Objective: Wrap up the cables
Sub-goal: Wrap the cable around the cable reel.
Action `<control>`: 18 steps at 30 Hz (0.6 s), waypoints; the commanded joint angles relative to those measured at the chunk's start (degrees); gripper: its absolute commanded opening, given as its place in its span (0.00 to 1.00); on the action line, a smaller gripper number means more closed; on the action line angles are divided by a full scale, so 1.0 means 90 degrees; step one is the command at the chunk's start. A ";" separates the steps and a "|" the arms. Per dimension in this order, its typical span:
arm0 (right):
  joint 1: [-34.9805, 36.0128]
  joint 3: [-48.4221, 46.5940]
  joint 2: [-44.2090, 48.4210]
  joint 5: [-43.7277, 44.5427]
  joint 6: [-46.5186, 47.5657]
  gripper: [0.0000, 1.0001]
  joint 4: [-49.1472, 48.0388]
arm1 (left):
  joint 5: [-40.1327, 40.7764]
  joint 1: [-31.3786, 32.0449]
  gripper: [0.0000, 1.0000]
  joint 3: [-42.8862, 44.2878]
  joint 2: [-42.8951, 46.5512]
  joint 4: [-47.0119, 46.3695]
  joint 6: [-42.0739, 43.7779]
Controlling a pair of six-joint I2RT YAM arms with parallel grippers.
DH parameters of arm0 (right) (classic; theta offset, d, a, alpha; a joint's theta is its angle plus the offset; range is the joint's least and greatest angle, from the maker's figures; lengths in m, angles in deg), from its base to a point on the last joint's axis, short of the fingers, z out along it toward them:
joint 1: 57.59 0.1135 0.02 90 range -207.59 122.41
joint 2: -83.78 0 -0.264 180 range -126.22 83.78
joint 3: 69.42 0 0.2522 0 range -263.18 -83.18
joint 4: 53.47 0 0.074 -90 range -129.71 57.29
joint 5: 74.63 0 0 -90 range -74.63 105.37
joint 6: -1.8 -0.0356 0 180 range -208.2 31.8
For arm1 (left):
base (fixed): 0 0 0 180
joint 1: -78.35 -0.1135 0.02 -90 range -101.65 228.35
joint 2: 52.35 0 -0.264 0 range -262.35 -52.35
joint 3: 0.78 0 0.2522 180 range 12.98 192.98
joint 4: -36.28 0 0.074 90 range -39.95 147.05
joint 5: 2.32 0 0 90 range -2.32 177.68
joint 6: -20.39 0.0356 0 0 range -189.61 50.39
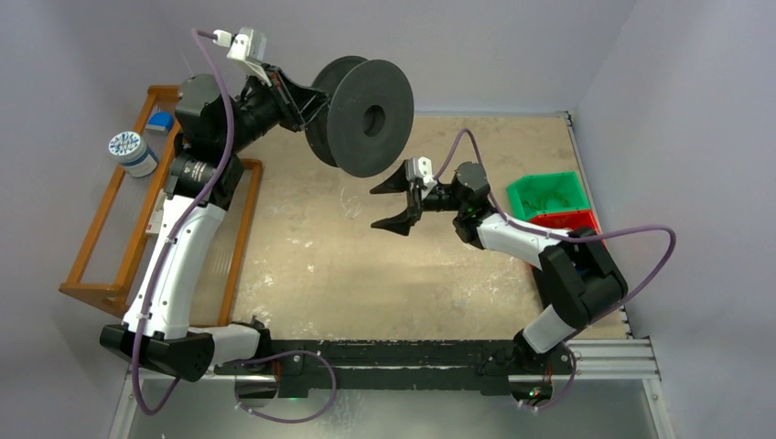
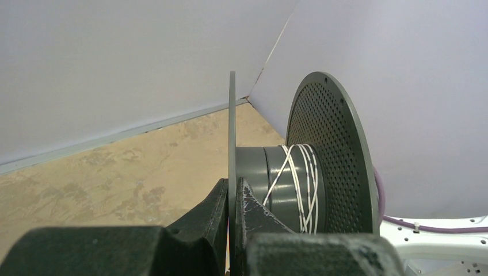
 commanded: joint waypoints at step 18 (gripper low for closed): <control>0.0167 -0.0358 -0.0879 0.0354 -0.2420 0.62 -0.2483 | -0.0378 -0.0110 0.00 -0.0118 0.0247 -0.0976 -0.0509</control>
